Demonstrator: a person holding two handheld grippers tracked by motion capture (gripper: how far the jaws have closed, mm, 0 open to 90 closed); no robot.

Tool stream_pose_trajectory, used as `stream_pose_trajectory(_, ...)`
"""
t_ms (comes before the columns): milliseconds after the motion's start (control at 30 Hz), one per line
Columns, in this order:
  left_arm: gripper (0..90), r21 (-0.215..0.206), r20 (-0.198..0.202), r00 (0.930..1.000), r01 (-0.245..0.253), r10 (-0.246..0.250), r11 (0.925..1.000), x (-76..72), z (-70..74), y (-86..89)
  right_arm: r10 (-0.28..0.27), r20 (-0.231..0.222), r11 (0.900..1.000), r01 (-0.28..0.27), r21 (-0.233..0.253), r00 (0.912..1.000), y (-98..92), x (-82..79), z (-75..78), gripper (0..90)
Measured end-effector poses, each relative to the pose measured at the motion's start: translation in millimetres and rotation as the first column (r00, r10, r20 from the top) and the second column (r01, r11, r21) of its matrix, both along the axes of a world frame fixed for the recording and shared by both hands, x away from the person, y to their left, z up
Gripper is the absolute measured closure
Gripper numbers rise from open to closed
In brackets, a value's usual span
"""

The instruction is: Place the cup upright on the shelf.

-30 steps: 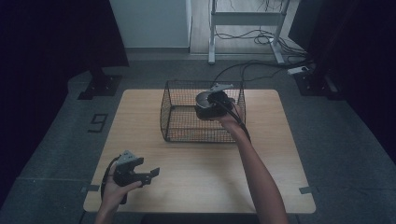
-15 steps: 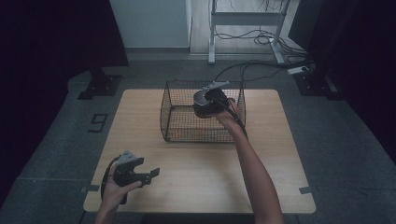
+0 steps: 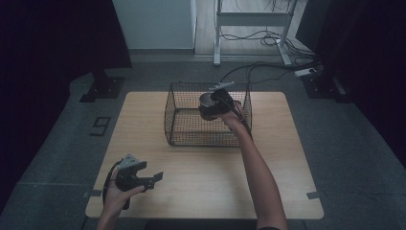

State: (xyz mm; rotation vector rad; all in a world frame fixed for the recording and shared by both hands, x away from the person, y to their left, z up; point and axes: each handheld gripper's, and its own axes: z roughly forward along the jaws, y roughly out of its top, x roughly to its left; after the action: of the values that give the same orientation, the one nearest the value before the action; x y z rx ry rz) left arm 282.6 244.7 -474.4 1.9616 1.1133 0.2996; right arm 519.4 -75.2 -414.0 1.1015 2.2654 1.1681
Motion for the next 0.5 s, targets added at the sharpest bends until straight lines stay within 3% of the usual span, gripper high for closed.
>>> stream_pose_trajectory(500,15.2,0.003,-0.003,1.0,-0.003,0.003,1.0,1.0,-1.4,0.3,-0.008,-0.003,1.0,0.008,-0.018,1.0,-0.3,25.1,-4.8,18.1)
